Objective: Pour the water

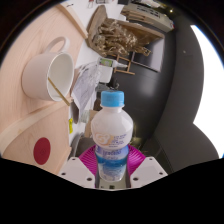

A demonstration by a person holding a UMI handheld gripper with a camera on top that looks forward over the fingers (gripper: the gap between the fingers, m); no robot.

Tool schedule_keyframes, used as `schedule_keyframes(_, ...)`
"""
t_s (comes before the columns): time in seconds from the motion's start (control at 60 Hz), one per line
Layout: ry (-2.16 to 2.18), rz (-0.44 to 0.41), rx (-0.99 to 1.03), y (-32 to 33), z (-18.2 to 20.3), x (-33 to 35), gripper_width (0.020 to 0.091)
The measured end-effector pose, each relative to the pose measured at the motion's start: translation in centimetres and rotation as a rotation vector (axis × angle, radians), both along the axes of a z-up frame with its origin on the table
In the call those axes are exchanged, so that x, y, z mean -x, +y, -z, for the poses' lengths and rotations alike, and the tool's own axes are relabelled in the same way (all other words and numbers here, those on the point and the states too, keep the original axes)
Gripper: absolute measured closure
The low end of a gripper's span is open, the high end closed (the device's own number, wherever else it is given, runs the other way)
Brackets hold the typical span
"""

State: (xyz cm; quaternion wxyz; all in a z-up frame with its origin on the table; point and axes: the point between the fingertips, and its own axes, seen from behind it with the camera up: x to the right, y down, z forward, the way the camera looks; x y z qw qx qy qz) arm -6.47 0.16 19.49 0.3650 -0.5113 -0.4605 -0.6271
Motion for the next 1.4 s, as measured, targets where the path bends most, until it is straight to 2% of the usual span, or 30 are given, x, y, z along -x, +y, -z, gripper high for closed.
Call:
schedule_keyframes(0.2,-0.222,-0.061,0.065,1.1,2.1,2.6,0.0765)
schedule_keyframes(0.367,-0.12,-0.065,0.076,1.4,2.5,2.8,0.0764)
schedule_keyframes(0.567,0.51,-0.059,0.004,0.3,-0.6,1.9,0.0761)
schedule_keyframes(0.683,0.946,-0.059,-0.012,-0.7,-1.1,1.4,0.076)
schedule_keyframes(0.783,1.247,-0.054,0.018,-1.0,0.4,0.4,0.076)
schedule_keyframes(0.9,1.5,-0.018,0.065,-1.2,4.3,-0.7,0.0761)
schedule_keyframes(1.083,1.653,0.004,0.138,-0.7,10.6,-2.1,0.0756)
schedule_keyframes(1.217,1.703,0.031,0.157,-0.7,13.6,-3.1,0.0753)
schedule_keyframes(1.25,1.722,0.007,0.138,-0.7,13.3,-3.1,0.0752)
schedule_keyframes(1.4,1.757,0.004,0.128,-1.0,13.5,-3.6,0.0703)
